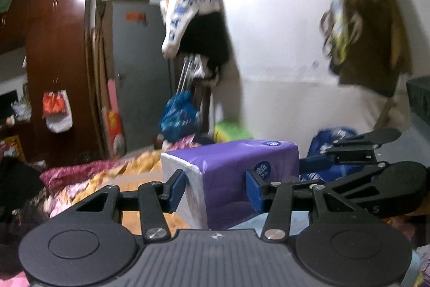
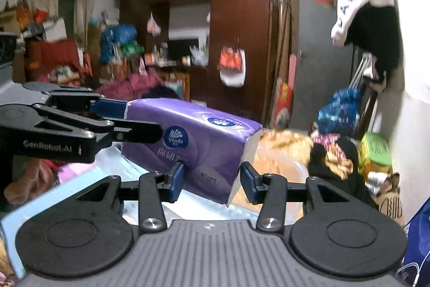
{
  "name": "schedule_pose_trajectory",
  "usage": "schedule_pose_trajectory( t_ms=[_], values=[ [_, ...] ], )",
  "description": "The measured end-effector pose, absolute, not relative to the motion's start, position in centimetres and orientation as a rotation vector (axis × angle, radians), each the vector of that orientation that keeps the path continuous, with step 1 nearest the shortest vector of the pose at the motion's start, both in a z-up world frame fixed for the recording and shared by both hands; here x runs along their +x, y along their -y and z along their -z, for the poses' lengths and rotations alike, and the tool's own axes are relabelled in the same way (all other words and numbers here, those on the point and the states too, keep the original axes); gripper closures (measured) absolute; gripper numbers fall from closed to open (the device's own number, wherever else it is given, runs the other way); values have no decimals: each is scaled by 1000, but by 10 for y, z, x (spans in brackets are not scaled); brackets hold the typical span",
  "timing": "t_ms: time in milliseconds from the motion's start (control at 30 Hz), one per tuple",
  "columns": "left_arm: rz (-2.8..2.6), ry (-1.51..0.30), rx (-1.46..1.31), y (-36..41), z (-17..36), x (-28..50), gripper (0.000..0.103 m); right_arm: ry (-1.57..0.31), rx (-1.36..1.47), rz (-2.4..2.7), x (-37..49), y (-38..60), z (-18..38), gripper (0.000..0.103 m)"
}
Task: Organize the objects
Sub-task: 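Carry the tissue pack into the white basket and open the left gripper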
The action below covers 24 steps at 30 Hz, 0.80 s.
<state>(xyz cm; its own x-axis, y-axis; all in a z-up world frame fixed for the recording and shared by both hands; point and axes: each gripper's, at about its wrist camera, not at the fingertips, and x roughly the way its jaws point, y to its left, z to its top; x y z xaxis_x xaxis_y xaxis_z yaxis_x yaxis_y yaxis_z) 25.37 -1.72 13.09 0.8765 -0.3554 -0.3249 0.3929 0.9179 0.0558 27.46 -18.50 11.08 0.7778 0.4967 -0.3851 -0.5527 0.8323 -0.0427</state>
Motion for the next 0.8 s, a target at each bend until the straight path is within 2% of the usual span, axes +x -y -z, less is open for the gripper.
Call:
schedule_pose_trajectory(
  t_ms=[300, 567, 633, 667, 767, 800],
  values=[
    [324, -484, 103, 13, -101, 313, 50, -499, -265, -493, 303, 157, -76, 56],
    [288, -466, 106, 6, -100, 312, 49, -534, -222, -502, 302, 169, -77, 57],
    [266, -429, 95, 5, -106, 307, 35, -516, -212, -475, 299, 174, -79, 51],
    [269, -407, 87, 4, -109, 303, 23, -508, -199, -465, 295, 177, -81, 48],
    [279, -336, 102, 1, -119, 271, 19, -450, -136, -466, 275, 191, -88, 26],
    [282, -316, 111, 1, -121, 256, 16, -420, -105, -466, 265, 199, -91, 13]
  ],
)
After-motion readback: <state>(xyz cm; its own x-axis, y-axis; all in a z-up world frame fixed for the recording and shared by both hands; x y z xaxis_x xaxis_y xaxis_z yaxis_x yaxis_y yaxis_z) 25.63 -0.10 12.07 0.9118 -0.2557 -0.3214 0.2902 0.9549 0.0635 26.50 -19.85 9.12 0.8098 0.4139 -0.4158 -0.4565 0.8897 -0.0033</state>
